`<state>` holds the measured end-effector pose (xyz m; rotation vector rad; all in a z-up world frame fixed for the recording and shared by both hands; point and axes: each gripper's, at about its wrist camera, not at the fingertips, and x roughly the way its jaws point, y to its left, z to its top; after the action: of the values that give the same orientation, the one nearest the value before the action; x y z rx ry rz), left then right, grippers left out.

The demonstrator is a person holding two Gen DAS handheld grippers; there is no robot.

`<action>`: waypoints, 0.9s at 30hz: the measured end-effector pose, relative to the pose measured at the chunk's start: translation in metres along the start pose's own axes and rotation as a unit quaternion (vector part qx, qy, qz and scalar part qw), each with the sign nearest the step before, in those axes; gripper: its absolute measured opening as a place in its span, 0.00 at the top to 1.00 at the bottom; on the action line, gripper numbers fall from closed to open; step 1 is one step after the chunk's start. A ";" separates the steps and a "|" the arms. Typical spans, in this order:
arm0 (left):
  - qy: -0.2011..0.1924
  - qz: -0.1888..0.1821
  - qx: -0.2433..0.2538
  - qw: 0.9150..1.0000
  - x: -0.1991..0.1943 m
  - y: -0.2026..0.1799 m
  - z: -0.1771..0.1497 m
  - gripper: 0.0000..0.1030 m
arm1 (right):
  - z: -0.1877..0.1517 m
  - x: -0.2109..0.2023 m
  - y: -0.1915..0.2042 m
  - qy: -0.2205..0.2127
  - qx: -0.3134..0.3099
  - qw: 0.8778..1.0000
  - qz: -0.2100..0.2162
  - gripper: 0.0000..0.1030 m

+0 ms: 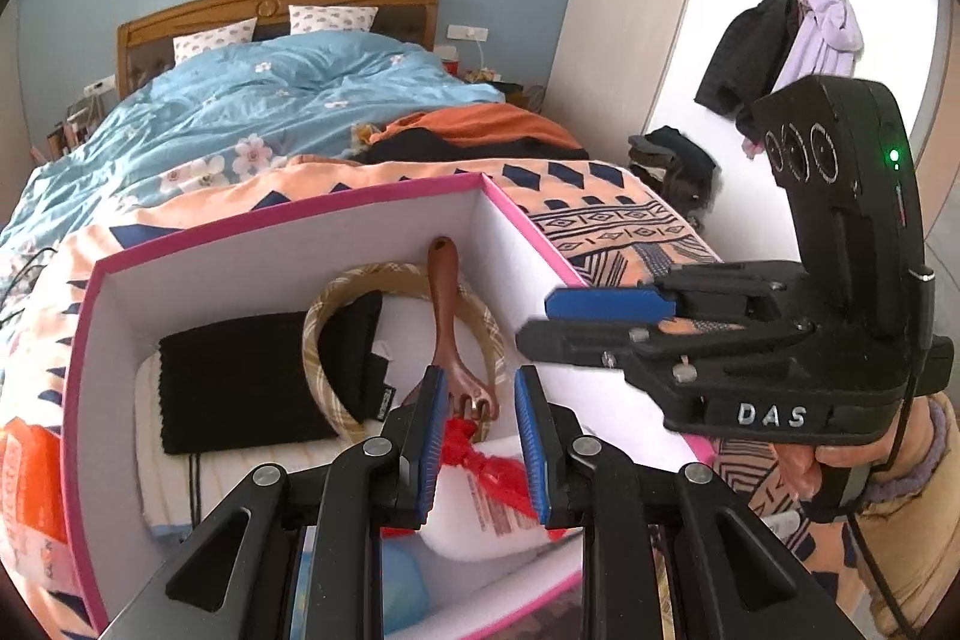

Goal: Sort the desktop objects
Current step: 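Carry the scratcher into the pink box and release it, then regrasp the red corkscrew in the box and set it beside the scratcher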

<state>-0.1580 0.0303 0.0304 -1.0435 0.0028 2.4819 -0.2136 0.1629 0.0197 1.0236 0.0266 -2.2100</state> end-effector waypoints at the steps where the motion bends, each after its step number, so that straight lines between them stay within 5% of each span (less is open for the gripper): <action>1: 0.002 0.003 0.002 1.000 -0.001 0.000 -0.002 0.77 | -0.002 0.001 0.002 0.006 -0.003 1.000 0.003 0.70; 7: 0.025 0.027 -0.003 0.999 0.006 0.008 -0.008 0.77 | -0.011 0.028 0.020 0.082 -0.045 0.996 0.003 0.70; 14: 0.046 0.045 -0.022 0.998 0.012 0.027 -0.011 0.77 | -0.006 0.048 0.035 0.140 -0.094 0.984 -0.060 0.66; 27: 0.048 0.027 -0.033 0.998 0.012 0.040 -0.025 0.77 | -0.010 0.075 0.058 0.224 -0.143 0.960 -0.089 0.70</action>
<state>-0.1645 -0.0055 -0.0020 -1.2042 -0.0217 2.4935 -0.2060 0.0779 -0.0235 1.3700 0.6437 -2.0028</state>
